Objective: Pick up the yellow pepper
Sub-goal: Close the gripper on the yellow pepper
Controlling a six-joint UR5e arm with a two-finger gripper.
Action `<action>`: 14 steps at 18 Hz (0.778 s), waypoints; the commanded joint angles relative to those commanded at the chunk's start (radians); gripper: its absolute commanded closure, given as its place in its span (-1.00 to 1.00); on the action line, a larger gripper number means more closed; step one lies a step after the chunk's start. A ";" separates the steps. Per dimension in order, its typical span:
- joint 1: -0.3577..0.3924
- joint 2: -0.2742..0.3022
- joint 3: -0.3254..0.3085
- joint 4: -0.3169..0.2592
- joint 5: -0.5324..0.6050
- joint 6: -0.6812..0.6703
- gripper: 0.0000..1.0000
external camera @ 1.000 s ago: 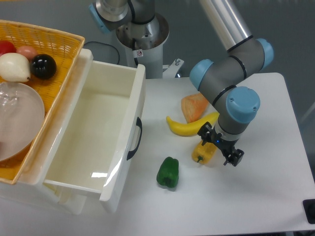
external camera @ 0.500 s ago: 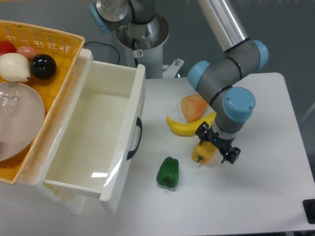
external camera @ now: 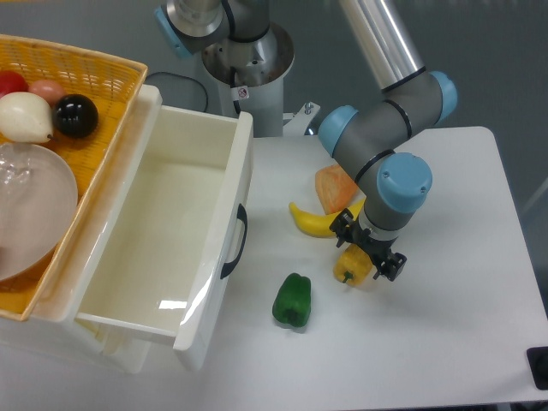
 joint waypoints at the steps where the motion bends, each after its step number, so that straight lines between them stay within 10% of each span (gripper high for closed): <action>1: 0.000 -0.002 0.000 0.000 0.002 0.000 -1.00; 6: 0.000 -0.011 0.012 -0.002 0.005 0.005 -0.62; 11: 0.002 -0.012 0.032 -0.006 0.005 -0.003 0.36; 14: -0.002 -0.011 0.038 -0.011 0.006 -0.003 0.58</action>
